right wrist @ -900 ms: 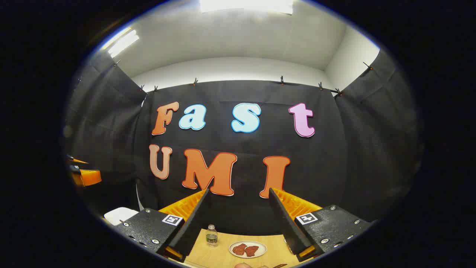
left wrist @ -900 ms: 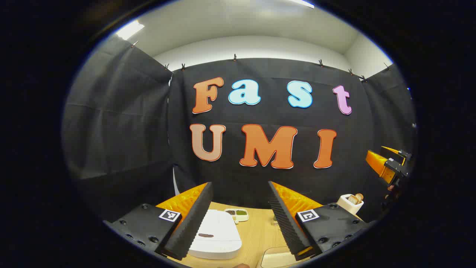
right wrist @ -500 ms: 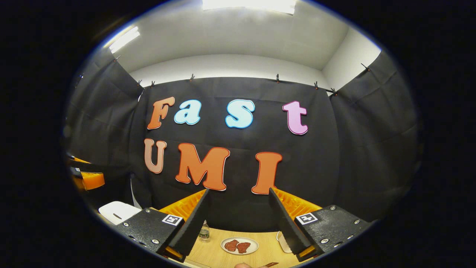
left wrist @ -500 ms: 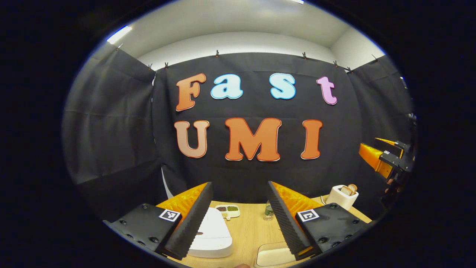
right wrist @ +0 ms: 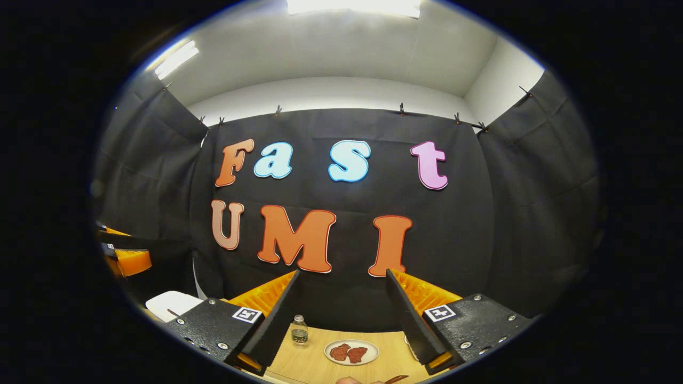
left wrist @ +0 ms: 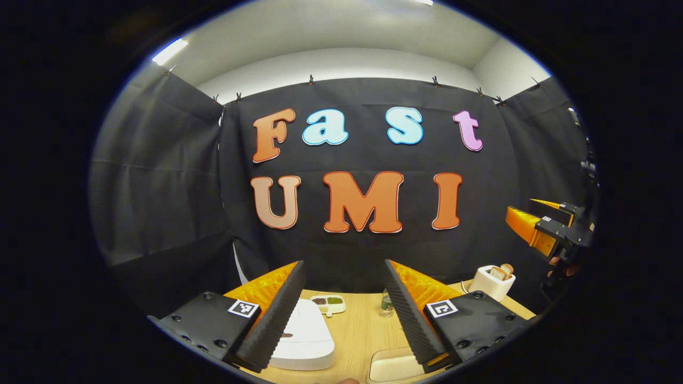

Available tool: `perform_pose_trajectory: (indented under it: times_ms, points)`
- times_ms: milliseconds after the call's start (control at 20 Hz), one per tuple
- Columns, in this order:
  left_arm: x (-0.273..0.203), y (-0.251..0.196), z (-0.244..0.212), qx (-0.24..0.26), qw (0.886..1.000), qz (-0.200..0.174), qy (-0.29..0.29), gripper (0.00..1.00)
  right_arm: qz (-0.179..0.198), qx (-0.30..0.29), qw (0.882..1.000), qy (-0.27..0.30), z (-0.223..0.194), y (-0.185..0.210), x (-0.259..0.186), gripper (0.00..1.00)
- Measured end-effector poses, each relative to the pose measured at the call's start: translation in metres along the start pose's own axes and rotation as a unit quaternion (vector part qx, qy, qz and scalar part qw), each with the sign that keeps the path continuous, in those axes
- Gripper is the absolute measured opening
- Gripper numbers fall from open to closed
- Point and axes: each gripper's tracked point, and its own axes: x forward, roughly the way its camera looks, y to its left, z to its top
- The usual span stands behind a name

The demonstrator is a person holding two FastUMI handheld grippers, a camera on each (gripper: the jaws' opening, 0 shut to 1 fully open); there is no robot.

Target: Close the left gripper, press the button to open the rice cooker; take a wooden spoon from the chopstick holder with the right hand, scoop a spoonful of rice and pour it into the rice cooker, then put the wooden spoon back into the chopstick holder.

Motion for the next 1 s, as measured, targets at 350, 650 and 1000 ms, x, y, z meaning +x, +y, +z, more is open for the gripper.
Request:
perform_pose_trajectory:
  times_ms: [350,650,1000]
  points:
    - [-0.003,0.012,-0.001,0.001,1.000,0.012,-0.001,0.97,0.013,-0.002,1.000,0.005,-0.003,0.013,0.005,0.95]
    - [0.003,0.033,-0.002,-0.025,0.999,0.032,0.003,0.96,0.015,-0.006,1.000,0.010,-0.008,0.017,0.009,0.95]
    - [0.012,0.054,-0.026,-0.044,0.997,0.054,0.042,0.97,0.004,-0.003,1.000,0.021,-0.016,0.011,0.016,0.95]
